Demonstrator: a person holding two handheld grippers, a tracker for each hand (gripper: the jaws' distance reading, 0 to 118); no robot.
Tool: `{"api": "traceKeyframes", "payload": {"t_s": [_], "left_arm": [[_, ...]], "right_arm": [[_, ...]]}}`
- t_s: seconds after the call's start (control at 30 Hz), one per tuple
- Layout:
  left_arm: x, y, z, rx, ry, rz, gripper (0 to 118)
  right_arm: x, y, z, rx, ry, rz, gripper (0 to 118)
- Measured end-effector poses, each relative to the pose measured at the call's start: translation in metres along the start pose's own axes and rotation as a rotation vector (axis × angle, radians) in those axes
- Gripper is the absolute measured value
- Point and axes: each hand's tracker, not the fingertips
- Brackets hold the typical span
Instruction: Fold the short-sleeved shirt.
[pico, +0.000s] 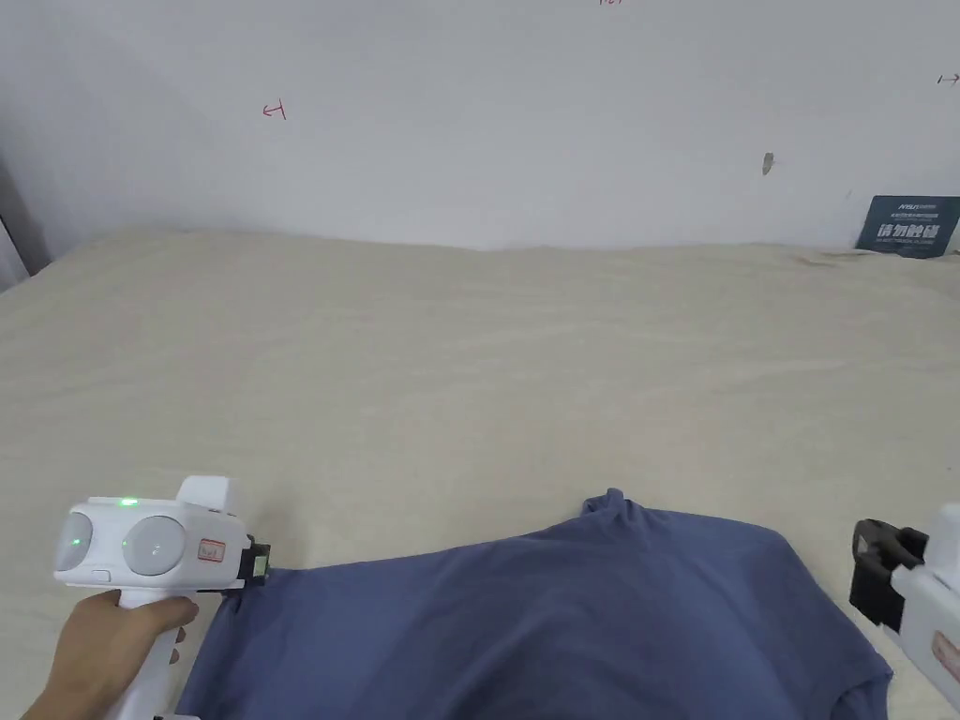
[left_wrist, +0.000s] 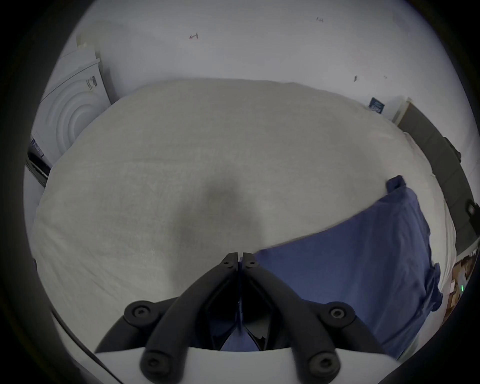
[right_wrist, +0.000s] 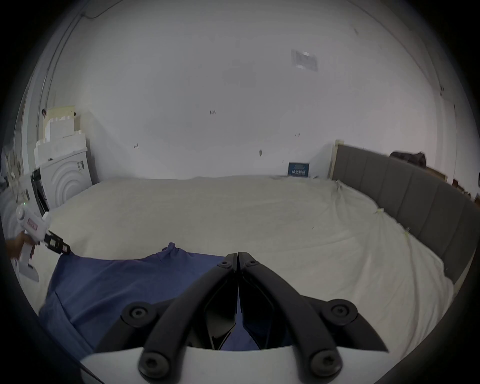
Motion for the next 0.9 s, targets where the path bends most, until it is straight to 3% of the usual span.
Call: {"api": "traceKeyframes", "payload": {"t_s": [0.1,0.17,0.23,0.3,0.37,0.4,0.43,0.5,0.77,0.87,0.9], "left_arm": [[0.002,-0.004,0.017,0.036,-0.006,-0.021,0],[0.005,-0.004,0.029,0.051,-0.012,-0.012,0],[0.004,-0.007,0.037,0.068,-0.02,-0.007,0],[0.003,-0.006,0.041,0.077,-0.021,-0.005,0],[0.001,-0.007,0.045,0.085,-0.027,0.003,0],[0.0,-0.007,0.046,0.088,-0.03,0.008,0],[0.0,-0.007,0.047,0.09,-0.033,0.011,0],[-0.001,-0.007,0.048,0.089,-0.034,0.011,0],[0.0,-0.009,0.047,0.087,-0.041,0.029,0],[0.0,-0.01,0.047,0.086,-0.041,0.028,0],[-0.001,-0.01,0.046,0.084,-0.04,0.029,0]], "right_arm": [[0.007,0.013,-0.039,-0.088,0.007,-0.059,0],[0.008,0.016,-0.067,-0.144,-0.015,-0.012,2],[0.005,0.018,-0.091,-0.221,-0.002,-0.003,14],[0.008,0.017,-0.113,-0.27,0.031,-0.072,17],[0.004,0.014,-0.131,-0.318,0.032,-0.091,45],[0.004,0.013,-0.139,-0.333,0.027,-0.086,70],[0.003,0.011,-0.145,-0.338,0.013,-0.089,83],[-0.001,0.006,-0.155,-0.362,-0.024,-0.08,93],[-0.01,-0.014,-0.18,-0.469,-0.059,-0.09,88],[-0.012,-0.014,-0.177,-0.474,-0.054,-0.08,51],[-0.014,-0.012,-0.172,-0.456,-0.052,-0.069,19]]}}
